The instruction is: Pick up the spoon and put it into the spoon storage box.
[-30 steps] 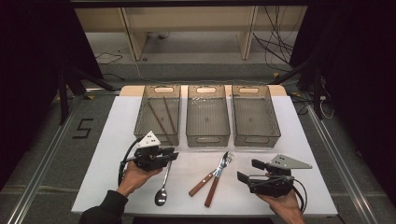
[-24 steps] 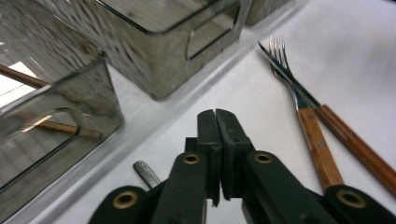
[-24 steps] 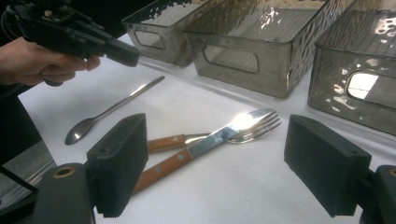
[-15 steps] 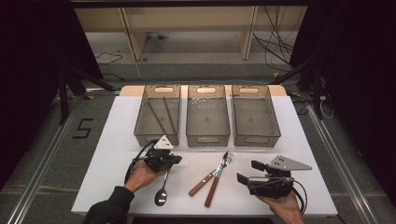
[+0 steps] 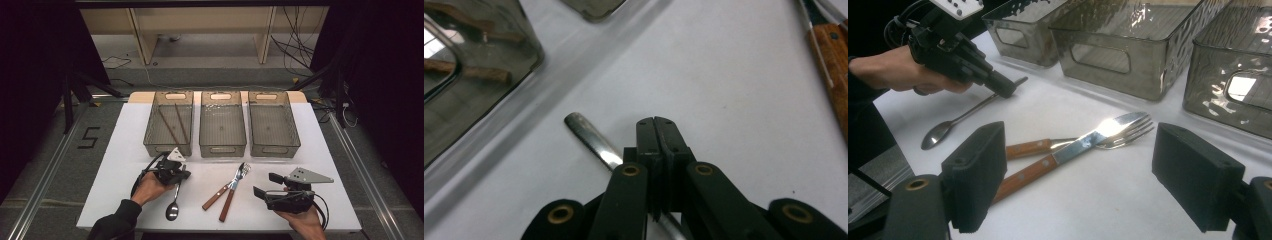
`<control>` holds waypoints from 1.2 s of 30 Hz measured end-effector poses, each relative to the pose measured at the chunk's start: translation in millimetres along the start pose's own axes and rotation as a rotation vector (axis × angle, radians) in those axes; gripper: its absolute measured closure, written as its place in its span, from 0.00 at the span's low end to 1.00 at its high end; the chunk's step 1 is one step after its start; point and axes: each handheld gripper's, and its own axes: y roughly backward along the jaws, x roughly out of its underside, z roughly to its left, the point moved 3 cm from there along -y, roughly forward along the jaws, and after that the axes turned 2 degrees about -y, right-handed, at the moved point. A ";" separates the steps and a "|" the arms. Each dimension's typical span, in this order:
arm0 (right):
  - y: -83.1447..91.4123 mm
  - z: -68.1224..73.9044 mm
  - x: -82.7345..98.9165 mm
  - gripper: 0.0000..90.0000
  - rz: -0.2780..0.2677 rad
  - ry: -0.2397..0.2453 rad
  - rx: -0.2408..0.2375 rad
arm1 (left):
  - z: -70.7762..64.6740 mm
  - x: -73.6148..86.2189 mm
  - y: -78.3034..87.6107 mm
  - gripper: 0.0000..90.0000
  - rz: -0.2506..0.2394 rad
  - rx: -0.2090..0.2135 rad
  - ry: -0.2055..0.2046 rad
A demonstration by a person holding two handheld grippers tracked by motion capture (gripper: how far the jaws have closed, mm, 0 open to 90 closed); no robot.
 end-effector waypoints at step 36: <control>-2.2 2.8 1.4 0.26 0.014 0.005 -0.012 | 17.5 95.8 87.1 0.99 0.197 -0.150 0.136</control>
